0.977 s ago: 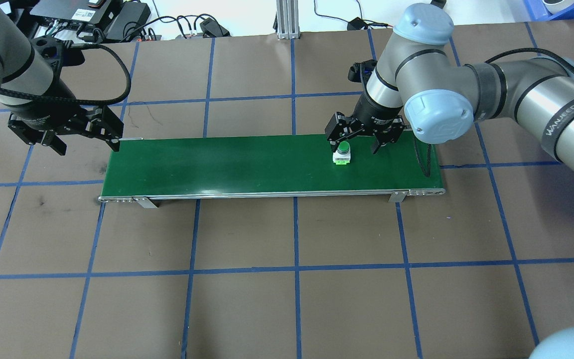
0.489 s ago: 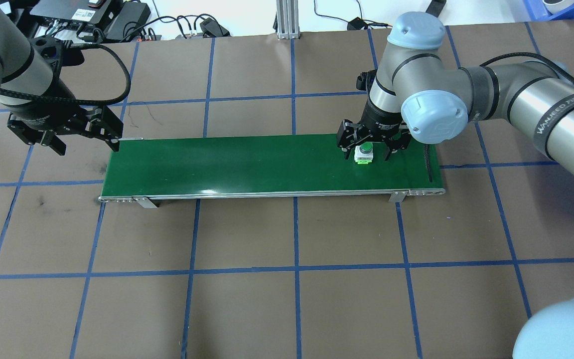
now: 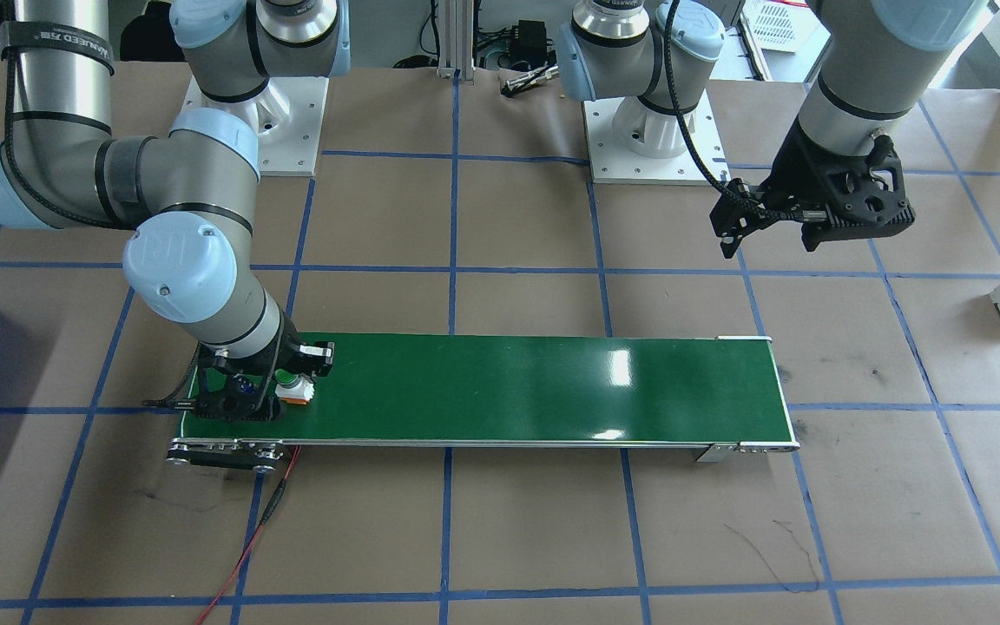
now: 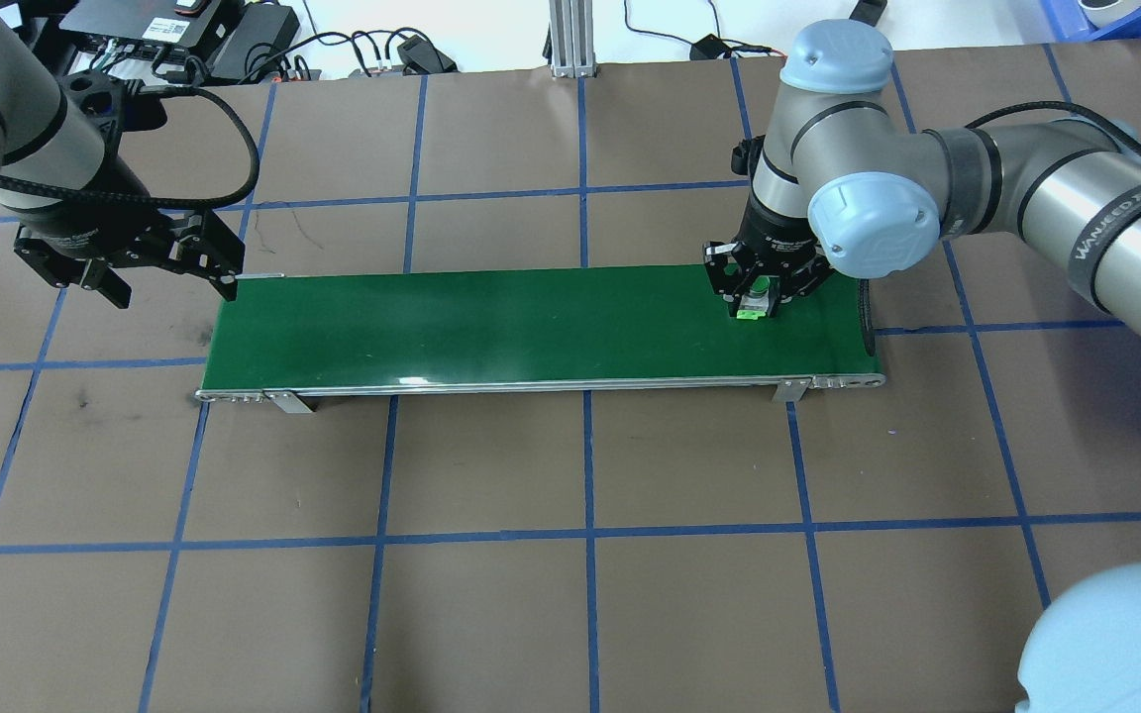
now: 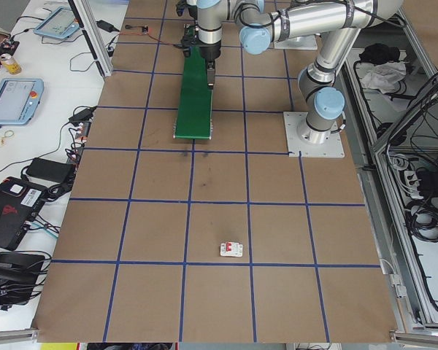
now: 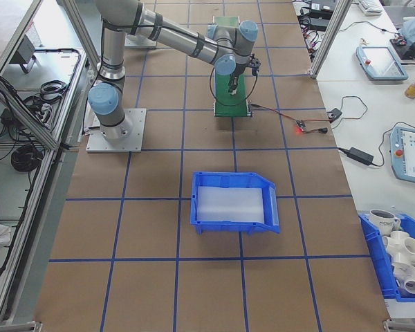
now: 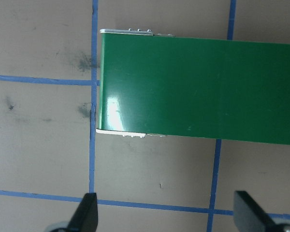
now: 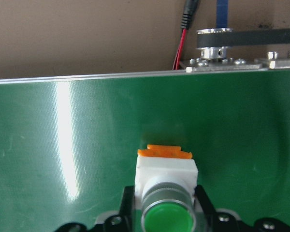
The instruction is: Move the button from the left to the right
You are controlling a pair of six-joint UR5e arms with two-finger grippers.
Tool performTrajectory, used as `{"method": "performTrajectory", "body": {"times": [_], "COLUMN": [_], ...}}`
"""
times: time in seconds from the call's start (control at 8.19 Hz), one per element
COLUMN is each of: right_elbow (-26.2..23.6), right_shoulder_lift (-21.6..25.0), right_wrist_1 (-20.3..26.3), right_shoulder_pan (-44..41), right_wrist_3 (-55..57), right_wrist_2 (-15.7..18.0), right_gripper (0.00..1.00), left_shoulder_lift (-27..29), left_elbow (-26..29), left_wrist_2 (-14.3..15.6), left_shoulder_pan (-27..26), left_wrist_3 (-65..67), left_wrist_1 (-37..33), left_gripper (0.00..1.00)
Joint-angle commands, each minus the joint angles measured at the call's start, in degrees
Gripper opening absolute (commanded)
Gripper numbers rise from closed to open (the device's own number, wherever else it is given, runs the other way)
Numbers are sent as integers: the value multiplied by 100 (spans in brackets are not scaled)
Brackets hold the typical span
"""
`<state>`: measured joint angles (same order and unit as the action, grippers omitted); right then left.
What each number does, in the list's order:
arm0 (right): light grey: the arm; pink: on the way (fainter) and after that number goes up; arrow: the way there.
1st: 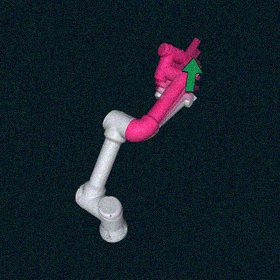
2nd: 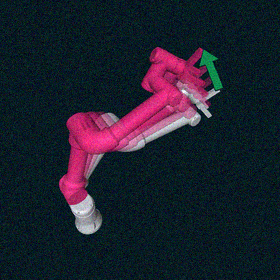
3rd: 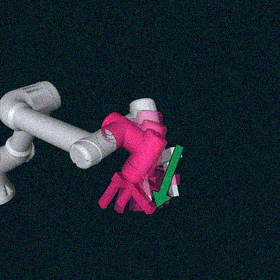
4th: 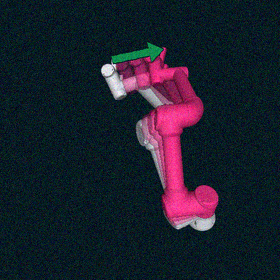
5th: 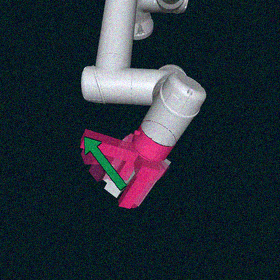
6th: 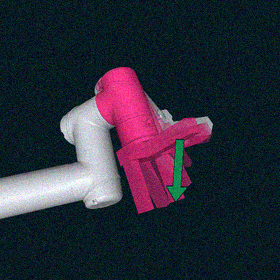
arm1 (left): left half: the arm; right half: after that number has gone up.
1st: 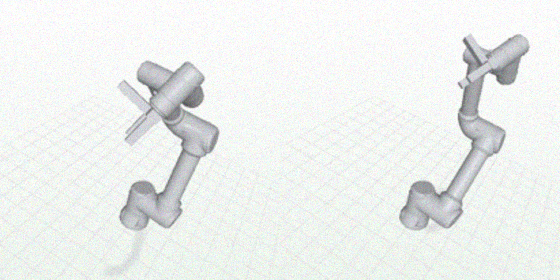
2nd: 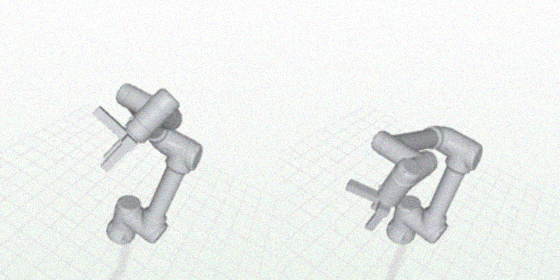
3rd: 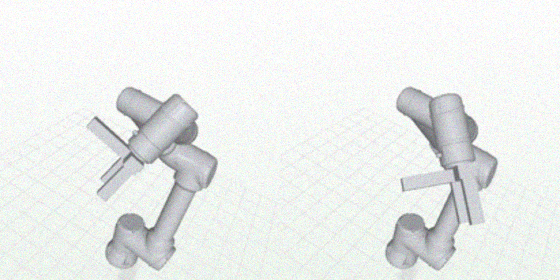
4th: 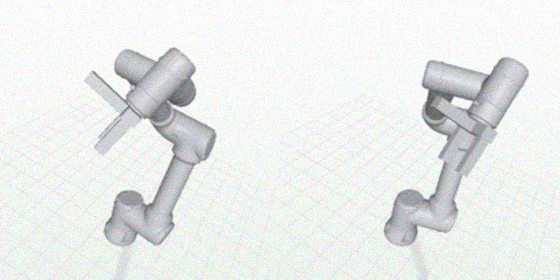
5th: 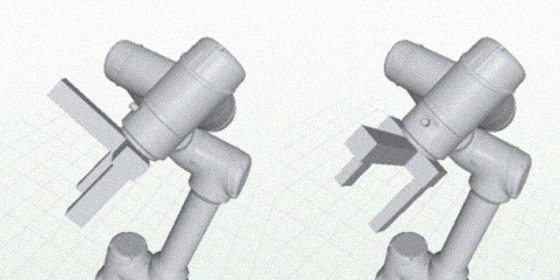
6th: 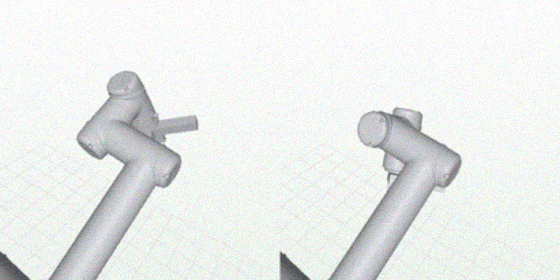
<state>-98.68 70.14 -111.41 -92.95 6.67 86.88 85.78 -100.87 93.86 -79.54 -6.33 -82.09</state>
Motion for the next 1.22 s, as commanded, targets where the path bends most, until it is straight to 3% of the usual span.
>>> {"method": "performTrajectory", "body": {"times": [0.0, 0.24, 0.37, 0.73, 1.1], "right_elbow": [103, 699, 710, 772, 780], "right_shoulder_lift": [-53, -9, 17, 420, 536], "right_wrist_1": [-92, 109, 111, 76, -196], "right_shoulder_pan": [530, 1319, 1819, 3305, 4790], "right_wrist_3": [-567, -1950, -2855, -5281, -7551], "right_wrist_2": [75, 687, 1056, 1130, 894], "right_gripper": [0, 0, 0, 0, 0], "left_shoulder_lift": [0, 0, 0, 0, -9], "left_elbow": [-2, 50, 33, 33, 24], "left_wrist_2": [-9, -35, -9, -9, -35], "left_shoulder_pan": [0, 0, 0, 0, 0], "left_wrist_3": [0, 53, 53, 44, 44], "left_wrist_1": [0, -9, -9, -9, 0], "left_gripper": [100, 100, 100, 100, 100]}}
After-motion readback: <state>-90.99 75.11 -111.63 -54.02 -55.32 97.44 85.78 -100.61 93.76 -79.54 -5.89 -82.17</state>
